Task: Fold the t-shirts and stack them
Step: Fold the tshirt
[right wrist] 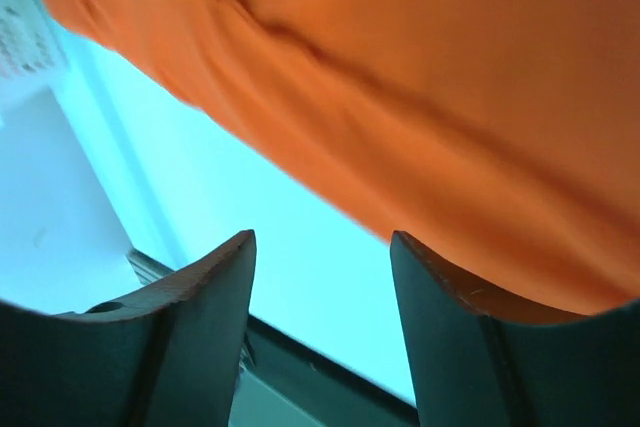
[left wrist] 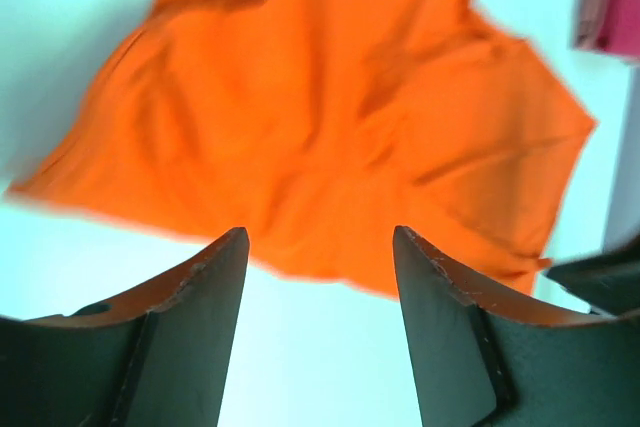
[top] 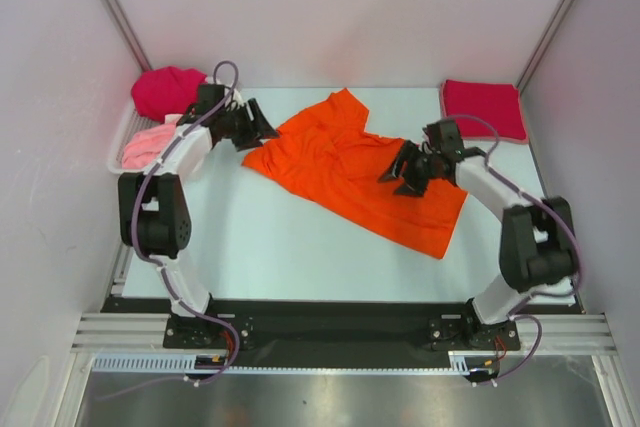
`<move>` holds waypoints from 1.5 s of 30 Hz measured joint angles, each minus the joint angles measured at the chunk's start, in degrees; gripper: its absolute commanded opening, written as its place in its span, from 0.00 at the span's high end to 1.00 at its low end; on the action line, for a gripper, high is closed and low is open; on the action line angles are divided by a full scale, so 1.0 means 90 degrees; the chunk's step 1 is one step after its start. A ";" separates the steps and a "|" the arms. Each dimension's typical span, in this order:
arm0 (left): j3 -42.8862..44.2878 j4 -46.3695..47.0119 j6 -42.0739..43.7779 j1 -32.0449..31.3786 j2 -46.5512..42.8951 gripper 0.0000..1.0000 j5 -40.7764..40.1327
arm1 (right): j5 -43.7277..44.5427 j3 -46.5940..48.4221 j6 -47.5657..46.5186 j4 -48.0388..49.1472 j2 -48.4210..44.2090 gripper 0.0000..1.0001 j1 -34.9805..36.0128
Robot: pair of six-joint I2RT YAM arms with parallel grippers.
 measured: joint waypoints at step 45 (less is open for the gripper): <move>-0.0855 0.0172 -0.1780 0.0279 0.0750 0.41 -0.2487 | -0.0610 -0.3643 0.0527 -0.1297 -0.3740 0.32 -0.2535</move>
